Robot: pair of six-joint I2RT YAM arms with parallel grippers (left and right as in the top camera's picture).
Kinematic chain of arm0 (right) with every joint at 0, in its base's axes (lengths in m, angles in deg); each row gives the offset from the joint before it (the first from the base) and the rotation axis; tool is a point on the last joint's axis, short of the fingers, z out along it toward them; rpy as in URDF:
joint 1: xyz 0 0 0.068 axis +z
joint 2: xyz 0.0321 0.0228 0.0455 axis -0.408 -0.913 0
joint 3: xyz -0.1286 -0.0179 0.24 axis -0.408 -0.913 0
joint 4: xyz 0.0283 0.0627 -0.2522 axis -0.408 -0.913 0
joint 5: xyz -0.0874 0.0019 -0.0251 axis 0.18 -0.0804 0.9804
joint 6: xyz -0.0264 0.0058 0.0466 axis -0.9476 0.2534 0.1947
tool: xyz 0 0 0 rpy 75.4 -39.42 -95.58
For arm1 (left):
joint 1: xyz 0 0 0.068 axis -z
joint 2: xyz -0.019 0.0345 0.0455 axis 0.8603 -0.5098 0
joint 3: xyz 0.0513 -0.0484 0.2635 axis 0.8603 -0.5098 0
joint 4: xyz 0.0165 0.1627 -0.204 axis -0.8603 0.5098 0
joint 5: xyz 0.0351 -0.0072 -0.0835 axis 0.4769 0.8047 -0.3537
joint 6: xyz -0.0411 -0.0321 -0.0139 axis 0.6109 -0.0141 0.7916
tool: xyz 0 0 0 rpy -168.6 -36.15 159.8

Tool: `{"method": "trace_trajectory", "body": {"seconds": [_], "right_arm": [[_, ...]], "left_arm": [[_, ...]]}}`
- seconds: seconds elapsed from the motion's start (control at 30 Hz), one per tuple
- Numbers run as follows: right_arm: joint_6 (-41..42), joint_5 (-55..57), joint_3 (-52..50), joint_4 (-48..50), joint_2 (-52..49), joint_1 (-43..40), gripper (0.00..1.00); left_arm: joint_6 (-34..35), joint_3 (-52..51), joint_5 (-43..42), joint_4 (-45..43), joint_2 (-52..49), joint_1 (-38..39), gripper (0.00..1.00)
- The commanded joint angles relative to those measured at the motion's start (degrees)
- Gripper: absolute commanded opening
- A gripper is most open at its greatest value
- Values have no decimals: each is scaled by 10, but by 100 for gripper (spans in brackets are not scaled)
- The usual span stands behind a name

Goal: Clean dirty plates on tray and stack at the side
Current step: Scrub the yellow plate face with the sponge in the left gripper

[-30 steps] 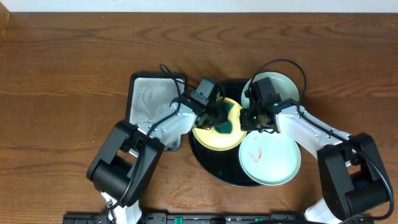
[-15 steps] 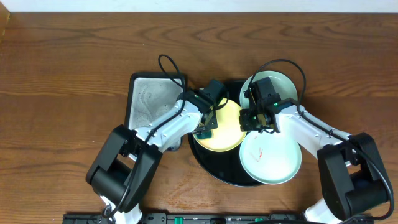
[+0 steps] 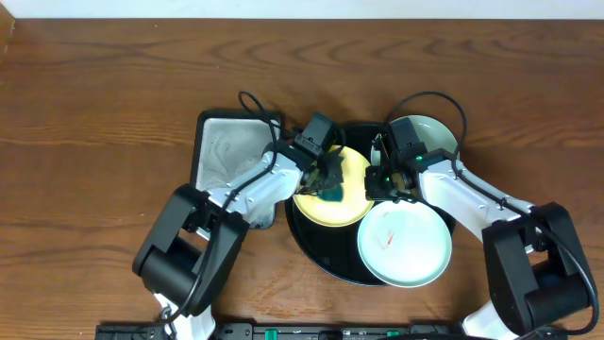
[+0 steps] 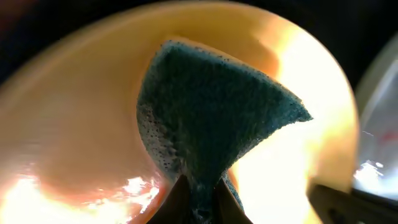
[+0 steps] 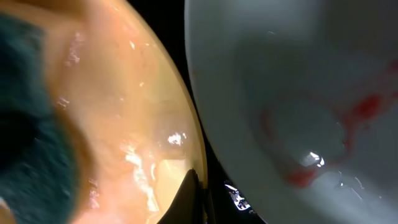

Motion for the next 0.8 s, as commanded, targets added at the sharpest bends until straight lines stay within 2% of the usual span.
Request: {"method": "trace_trajectory", "body": {"seconds": [0.0, 0.3, 0.4, 0.47, 0.63, 0.77], "right_arm": [[35, 32, -14, 10, -13, -5, 1], [45, 32, -14, 15, -13, -5, 1], [45, 32, -14, 14, -13, -5, 1], [45, 32, -14, 14, -13, -5, 1], [45, 30, -14, 12, -13, -5, 1], [45, 30, -14, 10, -13, -5, 1]], "left_arm": [[23, -16, -82, -6, -28, 40, 7], [27, -18, -76, -17, -28, 52, 7], [26, -19, -43, 5, -28, 44, 7], [13, -19, 10, 34, -28, 37, 7], [-11, -7, 238, 148, -28, 25, 7], [-24, 26, 333, 218, -28, 25, 7]]}}
